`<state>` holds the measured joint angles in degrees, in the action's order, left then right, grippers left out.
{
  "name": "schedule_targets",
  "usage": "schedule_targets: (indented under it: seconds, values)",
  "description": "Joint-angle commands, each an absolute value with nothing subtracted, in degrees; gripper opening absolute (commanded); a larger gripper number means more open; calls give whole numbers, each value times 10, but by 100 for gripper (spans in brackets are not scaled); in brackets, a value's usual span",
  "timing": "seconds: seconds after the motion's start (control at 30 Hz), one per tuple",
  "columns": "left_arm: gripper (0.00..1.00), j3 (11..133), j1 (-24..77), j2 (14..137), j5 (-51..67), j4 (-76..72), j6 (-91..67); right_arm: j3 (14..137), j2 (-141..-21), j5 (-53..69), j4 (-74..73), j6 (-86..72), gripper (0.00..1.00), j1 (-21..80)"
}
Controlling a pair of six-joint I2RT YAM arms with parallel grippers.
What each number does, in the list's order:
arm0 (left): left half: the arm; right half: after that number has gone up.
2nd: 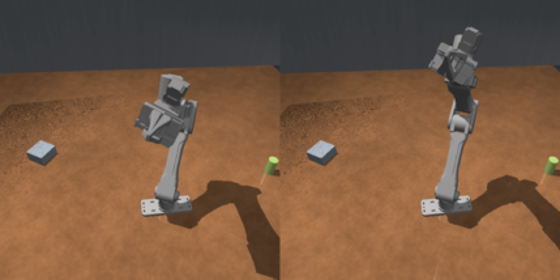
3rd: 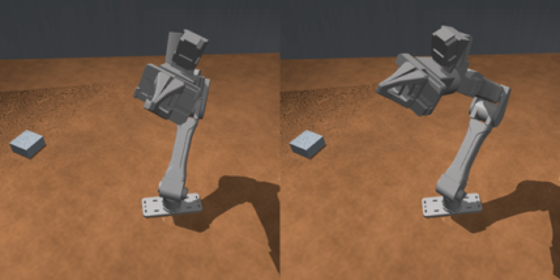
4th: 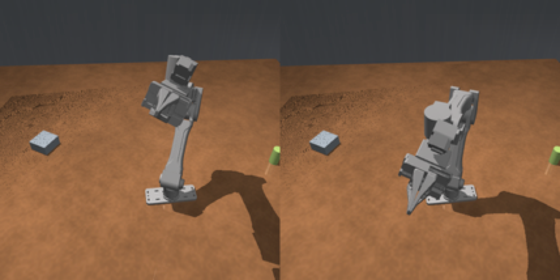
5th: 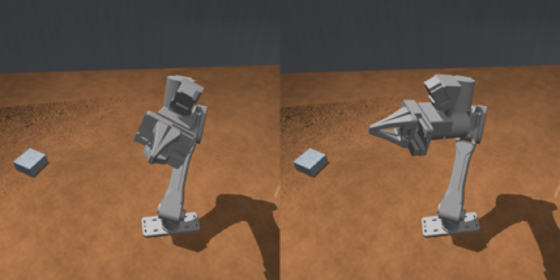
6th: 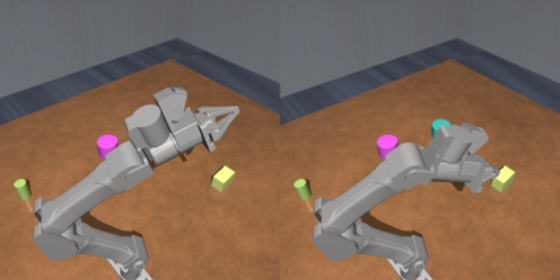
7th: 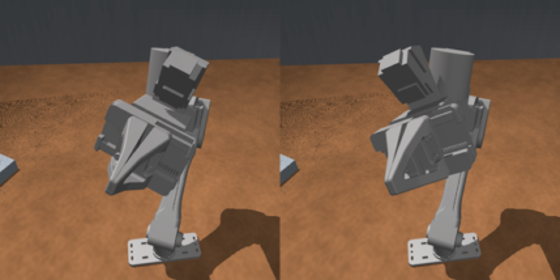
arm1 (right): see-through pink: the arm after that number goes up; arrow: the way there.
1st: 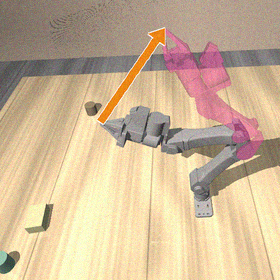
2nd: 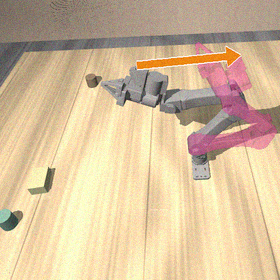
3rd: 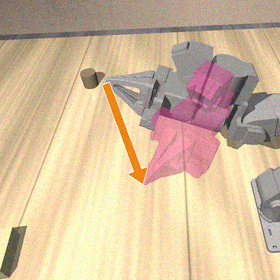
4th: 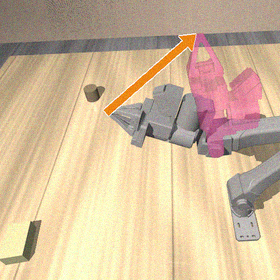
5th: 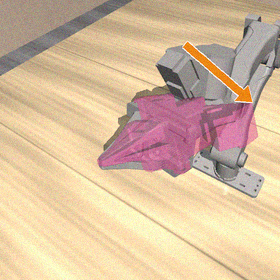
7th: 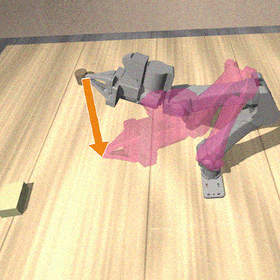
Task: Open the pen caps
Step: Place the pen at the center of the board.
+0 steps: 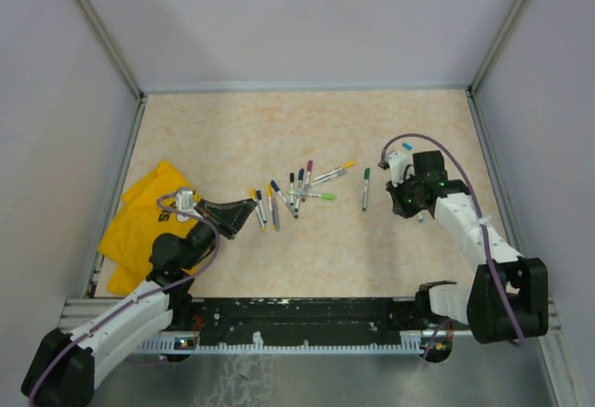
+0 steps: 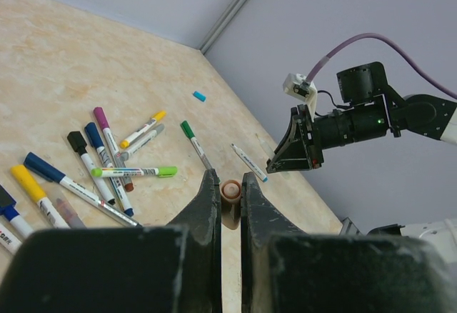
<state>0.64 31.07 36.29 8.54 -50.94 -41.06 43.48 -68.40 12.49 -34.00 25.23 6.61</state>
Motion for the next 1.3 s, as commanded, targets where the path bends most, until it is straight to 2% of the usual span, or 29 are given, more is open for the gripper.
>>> schedule_targets:
  seconds: [0.0, 0.8, 1.03, 1.1, 1.17, 1.2, 1.27]
  values:
    - [0, -14, 308, 368, 97, -533, -418, 431, -694, 102, -312, 229, 0, 59]
    - [0, -15, 308, 363, 98, -532, -416, 462, -847, 16, -292, 150, 0, 13]
    - [0, -13, 308, 370, 97, -535, -418, 471, -872, 1, -297, 149, 7, 13]
    - [0, -13, 308, 371, 98, -537, -419, 472, -873, 4, -300, 151, 16, 13]
    - [0, -13, 308, 373, 99, -537, -420, 472, -870, 5, -302, 152, 18, 13]
    - [0, -12, 308, 373, 99, -538, -419, 473, -867, 6, -303, 153, 23, 13]
    - [0, -12, 308, 374, 98, -538, -421, 473, -864, 7, -303, 154, 25, 13]
